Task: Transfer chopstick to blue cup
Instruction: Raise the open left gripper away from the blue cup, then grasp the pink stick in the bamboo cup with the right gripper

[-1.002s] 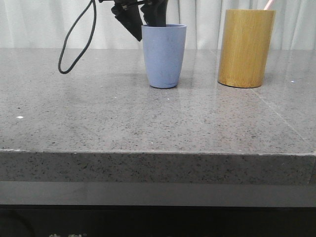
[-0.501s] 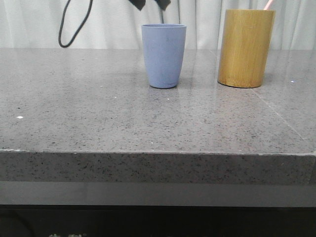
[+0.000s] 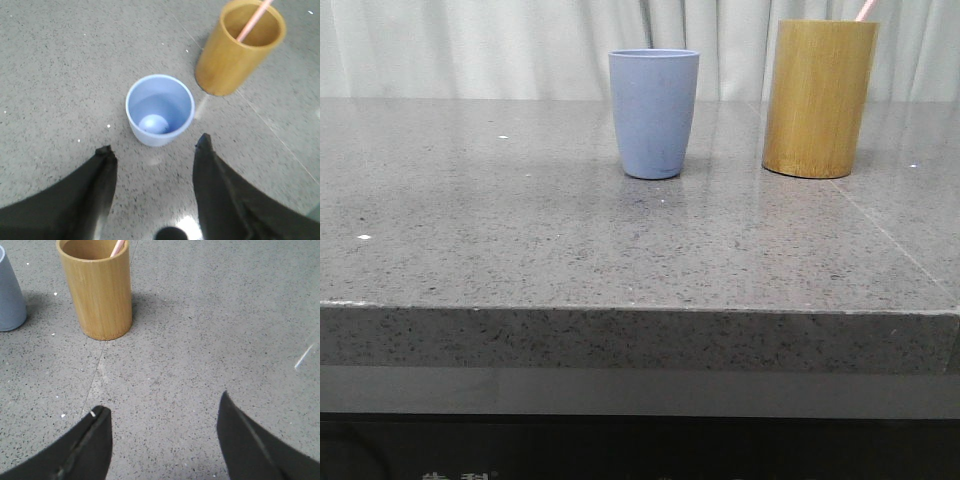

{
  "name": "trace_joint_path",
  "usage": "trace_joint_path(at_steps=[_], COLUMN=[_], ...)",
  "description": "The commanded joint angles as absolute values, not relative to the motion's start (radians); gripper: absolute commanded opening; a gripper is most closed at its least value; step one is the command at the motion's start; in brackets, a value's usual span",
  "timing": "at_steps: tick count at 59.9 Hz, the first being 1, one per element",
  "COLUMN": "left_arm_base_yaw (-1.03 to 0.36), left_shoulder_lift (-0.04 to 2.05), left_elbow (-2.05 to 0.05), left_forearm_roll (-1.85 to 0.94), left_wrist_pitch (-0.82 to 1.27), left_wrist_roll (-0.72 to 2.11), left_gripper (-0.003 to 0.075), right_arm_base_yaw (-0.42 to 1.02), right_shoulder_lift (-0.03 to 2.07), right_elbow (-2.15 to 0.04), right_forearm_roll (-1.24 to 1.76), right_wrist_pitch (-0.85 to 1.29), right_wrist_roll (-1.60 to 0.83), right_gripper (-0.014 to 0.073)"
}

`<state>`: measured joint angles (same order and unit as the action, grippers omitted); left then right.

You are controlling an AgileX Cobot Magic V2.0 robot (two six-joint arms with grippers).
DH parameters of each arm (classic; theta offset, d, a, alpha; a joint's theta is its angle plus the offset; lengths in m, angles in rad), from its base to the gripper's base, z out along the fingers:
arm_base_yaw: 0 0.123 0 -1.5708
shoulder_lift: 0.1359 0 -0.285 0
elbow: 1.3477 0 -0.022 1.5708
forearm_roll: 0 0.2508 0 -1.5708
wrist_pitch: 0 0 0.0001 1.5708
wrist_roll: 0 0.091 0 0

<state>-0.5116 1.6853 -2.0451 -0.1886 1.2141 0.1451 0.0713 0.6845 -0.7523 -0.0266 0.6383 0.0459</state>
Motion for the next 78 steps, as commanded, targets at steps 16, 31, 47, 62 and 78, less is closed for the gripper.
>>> trace_joint_path(at_steps=[16, 31, 47, 62, 78], left_arm_base_yaw=[-0.51, -0.519, -0.629, -0.637, -0.637], left_shoulder_lift=[1.292, 1.145, 1.024, 1.018, 1.018], left_elbow=[-1.51, -1.213, -1.009, -0.984, -0.984], left_forearm_roll=[-0.257, -0.311, -0.313, -0.313, -0.313], left_wrist_pitch=[0.714, 0.576, 0.353, 0.294, 0.294], left_wrist_roll=[0.169, 0.188, 0.229, 0.229, 0.229], left_gripper=[0.0358, 0.0358, 0.0358, 0.0358, 0.0358], right_arm_base_yaw=[0.072, 0.072, 0.071, 0.071, 0.071], right_shoulder_lift=[0.687, 0.808, 1.01, 1.172, 1.341], right_elbow=[-0.784, -0.786, -0.897, -1.024, -1.139], right_forearm_roll=[0.038, 0.15, 0.262, 0.342, 0.451], right_wrist_pitch=[0.475, 0.313, 0.156, 0.0, -0.086], right_wrist_roll=[0.041, 0.056, 0.067, 0.067, 0.067], right_gripper=[0.0473, 0.0473, 0.0473, 0.0473, 0.0473])
